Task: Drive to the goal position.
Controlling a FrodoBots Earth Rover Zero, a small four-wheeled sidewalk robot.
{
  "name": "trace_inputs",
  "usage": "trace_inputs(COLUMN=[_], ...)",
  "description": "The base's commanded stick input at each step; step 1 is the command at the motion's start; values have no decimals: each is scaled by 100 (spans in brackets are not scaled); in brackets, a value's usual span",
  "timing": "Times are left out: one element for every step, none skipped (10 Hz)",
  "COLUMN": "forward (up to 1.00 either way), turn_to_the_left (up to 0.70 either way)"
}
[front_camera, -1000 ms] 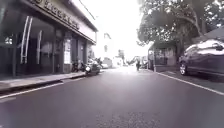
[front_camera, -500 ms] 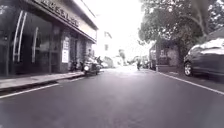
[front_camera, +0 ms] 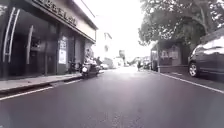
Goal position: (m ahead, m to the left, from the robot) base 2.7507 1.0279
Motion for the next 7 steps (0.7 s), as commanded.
trace_inputs(forward=[62, 63, 67, 63, 66, 68, 67], turn_to_the_left=[1, 5, 10, 13, 11, 12, 12])
